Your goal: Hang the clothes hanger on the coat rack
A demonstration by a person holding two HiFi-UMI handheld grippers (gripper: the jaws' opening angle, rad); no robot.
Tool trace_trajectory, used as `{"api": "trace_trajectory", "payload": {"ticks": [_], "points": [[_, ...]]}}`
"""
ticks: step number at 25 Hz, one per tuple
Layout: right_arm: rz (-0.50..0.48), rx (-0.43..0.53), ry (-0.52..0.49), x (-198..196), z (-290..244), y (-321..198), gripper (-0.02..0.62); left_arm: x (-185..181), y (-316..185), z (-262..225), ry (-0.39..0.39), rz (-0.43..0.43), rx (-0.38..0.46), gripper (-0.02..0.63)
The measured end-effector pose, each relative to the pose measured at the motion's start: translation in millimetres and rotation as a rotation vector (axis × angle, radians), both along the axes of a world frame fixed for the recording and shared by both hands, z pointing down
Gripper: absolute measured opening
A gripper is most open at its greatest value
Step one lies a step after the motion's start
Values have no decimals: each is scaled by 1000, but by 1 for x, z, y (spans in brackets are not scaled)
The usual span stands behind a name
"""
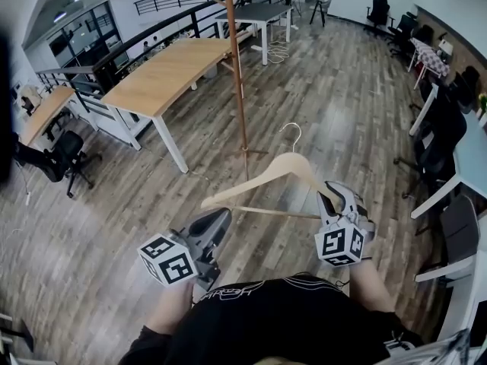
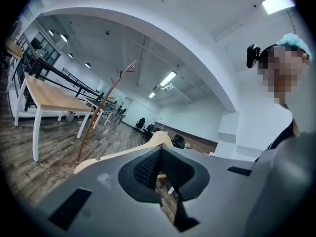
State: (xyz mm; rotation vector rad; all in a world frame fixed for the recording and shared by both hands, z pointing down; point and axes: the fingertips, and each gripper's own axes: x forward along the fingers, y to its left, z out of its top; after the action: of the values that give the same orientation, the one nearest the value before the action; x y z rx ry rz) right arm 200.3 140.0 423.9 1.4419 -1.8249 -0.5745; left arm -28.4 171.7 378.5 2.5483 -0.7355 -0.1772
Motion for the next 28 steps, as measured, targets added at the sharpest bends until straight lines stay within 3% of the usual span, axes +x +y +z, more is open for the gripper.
{"api": "trace_trajectory", "payload": {"ticks": [6, 12, 20, 28], "points": [[15, 19, 28, 50, -5, -25, 117, 45, -23, -8, 5, 4, 29, 8], [8, 44, 19, 76, -11, -40, 117, 67, -33, -12, 3, -9, 54, 8], [-19, 59, 10, 69, -15, -66, 117, 62, -53, -16, 7, -37, 65, 8], [-14, 48, 37, 61, -7, -119, 117, 54, -111, -9, 37, -30, 55, 8]]}}
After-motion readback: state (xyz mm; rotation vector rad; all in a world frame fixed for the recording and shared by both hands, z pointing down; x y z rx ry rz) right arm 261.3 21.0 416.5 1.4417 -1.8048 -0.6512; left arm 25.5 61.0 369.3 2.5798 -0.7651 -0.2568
